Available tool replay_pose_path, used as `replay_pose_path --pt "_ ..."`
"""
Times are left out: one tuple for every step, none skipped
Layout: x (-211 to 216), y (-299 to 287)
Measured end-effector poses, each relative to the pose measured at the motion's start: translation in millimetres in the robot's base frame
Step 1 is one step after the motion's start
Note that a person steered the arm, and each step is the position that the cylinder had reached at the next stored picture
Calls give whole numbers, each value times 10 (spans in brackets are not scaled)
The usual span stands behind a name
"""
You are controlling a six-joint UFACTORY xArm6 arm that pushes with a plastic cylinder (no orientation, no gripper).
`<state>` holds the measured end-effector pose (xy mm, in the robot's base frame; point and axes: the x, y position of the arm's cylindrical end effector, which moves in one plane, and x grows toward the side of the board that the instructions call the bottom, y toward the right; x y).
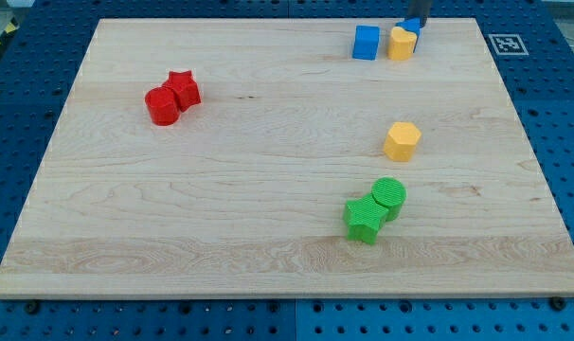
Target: Separate the blue triangle from the yellow heart
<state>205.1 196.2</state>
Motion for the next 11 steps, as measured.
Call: replay_pose_path --pt "30 -19" --pt "388 -154" --pt "808 -285" --pt "1155 -410" --pt "1424 -529" --pt "1516 -627" --pt "1401 -575" --pt "1321 -344" --pt "1321 38" --pt "1306 167" --pt "1136 53"
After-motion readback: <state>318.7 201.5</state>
